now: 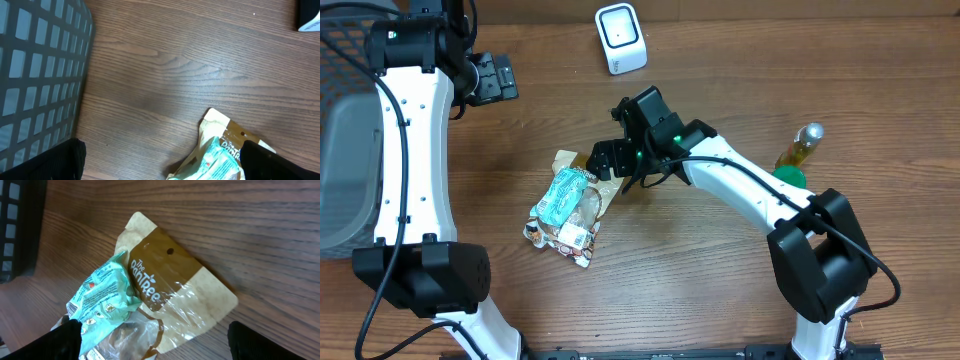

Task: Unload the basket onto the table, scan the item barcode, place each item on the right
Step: 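Lower the right gripper and grasp the mint-green wrapped item, then lift the mint-green item out of the pile and pull it right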

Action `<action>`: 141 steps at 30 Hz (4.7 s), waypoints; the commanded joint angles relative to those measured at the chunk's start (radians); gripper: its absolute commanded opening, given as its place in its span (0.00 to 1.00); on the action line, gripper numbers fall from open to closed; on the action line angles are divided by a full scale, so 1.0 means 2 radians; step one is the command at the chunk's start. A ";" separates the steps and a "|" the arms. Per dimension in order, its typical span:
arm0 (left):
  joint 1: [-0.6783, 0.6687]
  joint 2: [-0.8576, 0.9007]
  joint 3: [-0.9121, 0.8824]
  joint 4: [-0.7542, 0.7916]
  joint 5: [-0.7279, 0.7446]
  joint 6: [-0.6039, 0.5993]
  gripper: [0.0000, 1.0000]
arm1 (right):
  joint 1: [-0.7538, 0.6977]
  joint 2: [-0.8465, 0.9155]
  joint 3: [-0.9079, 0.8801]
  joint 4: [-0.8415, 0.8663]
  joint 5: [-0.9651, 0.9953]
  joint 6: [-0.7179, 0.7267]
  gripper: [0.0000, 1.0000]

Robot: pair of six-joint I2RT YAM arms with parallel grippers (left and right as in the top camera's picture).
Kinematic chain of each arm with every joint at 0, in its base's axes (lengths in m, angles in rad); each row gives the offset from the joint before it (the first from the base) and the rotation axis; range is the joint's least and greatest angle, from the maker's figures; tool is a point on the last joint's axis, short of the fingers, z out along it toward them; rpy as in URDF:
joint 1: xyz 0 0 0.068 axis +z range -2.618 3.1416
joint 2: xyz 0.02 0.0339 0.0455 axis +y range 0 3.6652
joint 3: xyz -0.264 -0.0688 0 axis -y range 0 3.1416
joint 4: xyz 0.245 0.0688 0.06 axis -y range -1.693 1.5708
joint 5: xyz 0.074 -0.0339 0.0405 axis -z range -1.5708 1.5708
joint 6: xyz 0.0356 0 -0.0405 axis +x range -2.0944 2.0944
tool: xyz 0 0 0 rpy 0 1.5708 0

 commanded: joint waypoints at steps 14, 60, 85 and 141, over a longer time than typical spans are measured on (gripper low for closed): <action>-0.001 -0.008 0.006 0.001 -0.001 -0.005 1.00 | 0.016 0.020 0.003 0.021 -0.003 -0.045 0.99; -0.001 -0.008 0.006 0.001 -0.001 -0.005 1.00 | 0.050 0.021 -0.005 0.051 0.028 0.129 0.45; -0.001 -0.008 0.006 0.001 -0.001 -0.005 0.99 | 0.144 0.054 -0.021 0.106 0.216 0.291 0.43; -0.001 -0.008 0.006 0.001 -0.001 -0.005 1.00 | -0.019 -0.092 -0.211 0.112 0.192 0.061 0.06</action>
